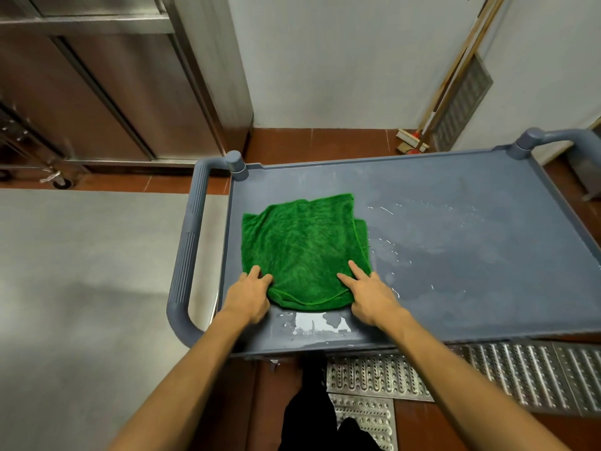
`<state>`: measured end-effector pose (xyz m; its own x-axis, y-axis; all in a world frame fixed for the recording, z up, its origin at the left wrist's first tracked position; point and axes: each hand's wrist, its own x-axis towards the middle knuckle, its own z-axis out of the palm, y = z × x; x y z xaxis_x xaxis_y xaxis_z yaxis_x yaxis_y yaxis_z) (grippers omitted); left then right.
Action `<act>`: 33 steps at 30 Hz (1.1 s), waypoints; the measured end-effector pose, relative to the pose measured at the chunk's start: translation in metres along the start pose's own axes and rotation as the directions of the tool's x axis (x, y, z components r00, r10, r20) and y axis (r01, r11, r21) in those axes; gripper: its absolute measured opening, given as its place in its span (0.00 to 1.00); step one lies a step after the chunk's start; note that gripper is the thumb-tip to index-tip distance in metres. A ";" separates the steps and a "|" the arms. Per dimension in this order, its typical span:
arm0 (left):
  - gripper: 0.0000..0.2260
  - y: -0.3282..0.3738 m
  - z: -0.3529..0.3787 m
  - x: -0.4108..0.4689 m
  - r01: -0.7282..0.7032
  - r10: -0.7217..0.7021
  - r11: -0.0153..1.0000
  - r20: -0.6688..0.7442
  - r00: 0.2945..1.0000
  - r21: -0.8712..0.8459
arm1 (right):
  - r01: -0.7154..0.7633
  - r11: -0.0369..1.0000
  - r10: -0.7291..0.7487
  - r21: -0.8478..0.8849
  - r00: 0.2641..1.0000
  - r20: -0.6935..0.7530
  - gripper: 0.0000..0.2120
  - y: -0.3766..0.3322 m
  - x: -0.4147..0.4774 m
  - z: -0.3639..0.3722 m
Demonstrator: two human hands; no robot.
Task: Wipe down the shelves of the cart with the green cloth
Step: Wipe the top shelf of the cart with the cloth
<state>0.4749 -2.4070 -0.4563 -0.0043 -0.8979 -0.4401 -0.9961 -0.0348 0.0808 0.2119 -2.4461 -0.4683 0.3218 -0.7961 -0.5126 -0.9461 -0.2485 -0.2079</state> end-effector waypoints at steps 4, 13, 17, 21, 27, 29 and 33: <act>0.18 0.006 0.011 -0.019 0.009 -0.009 1.000 0.008 1.000 0.017 | -0.001 1.000 0.002 0.028 1.000 -0.026 0.35 0.002 -0.017 0.011; 0.17 0.020 0.036 -0.055 0.007 -0.008 0.996 0.001 1.000 0.085 | 0.012 0.999 -0.011 0.048 0.999 -0.034 0.30 0.004 -0.048 0.028; 0.14 0.021 0.047 -0.067 -0.030 0.028 0.990 0.015 0.999 0.139 | 0.028 0.997 -0.025 0.067 0.999 -0.047 0.27 0.005 -0.059 0.030; 0.16 0.023 0.050 -0.075 0.005 0.005 0.989 -0.067 0.998 0.148 | 0.030 0.993 -0.019 0.117 0.995 -0.094 0.26 0.004 -0.069 0.033; 0.17 0.024 0.043 -0.083 -0.044 0.040 0.999 -0.127 0.991 -0.031 | 0.038 0.993 -0.028 0.111 0.996 -0.089 0.33 0.002 -0.075 0.023; 0.16 0.023 0.034 -0.087 -0.055 0.041 0.990 -0.108 0.993 -0.133 | 0.035 0.995 -0.028 0.098 0.997 -0.073 0.34 0.003 -0.076 0.020; 0.06 0.025 0.026 -0.096 0.004 -0.046 0.958 -0.140 0.989 -0.286 | 0.006 0.993 0.003 0.117 0.998 -0.070 0.35 0.007 -0.081 0.017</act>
<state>0.4479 -2.3108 -0.4352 0.0540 -0.9479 -0.3138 -0.9295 -0.1626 0.3311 0.1796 -2.3735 -0.4425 0.3159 -0.8334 -0.4535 -0.9333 -0.1869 -0.3067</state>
